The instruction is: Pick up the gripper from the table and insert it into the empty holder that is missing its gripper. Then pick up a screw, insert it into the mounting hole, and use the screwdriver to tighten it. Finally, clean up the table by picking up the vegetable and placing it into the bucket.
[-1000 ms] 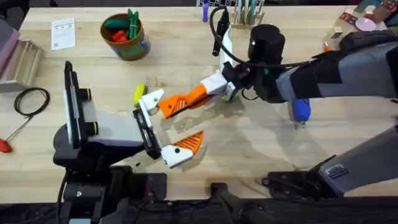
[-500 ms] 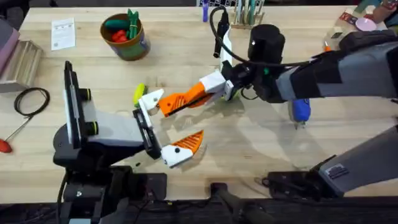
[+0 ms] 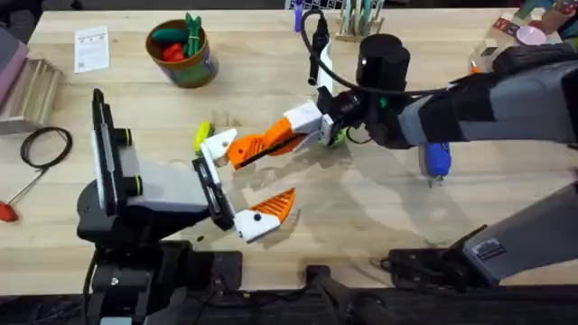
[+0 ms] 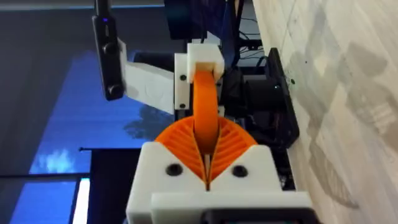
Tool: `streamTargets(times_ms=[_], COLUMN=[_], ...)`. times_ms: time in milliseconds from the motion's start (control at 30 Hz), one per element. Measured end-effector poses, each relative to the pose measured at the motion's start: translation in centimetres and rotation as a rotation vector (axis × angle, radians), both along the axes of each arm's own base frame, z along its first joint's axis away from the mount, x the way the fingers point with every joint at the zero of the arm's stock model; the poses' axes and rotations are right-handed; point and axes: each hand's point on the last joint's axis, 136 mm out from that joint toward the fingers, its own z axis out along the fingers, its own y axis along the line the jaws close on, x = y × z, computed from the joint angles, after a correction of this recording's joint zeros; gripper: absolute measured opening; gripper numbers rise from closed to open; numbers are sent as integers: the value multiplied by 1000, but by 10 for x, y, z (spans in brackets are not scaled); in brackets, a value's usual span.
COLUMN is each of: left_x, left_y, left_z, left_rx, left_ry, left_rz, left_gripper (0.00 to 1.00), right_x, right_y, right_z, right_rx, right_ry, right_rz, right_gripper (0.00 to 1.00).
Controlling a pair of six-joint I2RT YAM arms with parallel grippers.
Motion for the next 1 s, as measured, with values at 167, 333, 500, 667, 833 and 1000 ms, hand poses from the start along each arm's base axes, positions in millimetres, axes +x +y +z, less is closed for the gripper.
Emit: streamTargets(times_ms=[167,333,500,667,833,1000], left_x=[0,0,0,0,1,1], left_y=[0,0,0,0,0,1], left_z=[0,0,0,0,0,0], left_rx=[1,1,1,0,1,1], left_ry=[-1,-1,-1,0,0,0], left_rz=[3,3,3,3,6,7], left_gripper=[985,985,985,985,985,985], right_x=[2,3,7,10,11,11], right_y=[4,9,12,13,15,15], right_z=[1,1,1,0,0,0], right_rx=[-8,-18,-21,-25,-27,-27], right_ry=[9,12,6,3,1,0], right_rz=[-10,-29,-50,-70,-77,-78], right_gripper=[8,8,8,8,8,8])
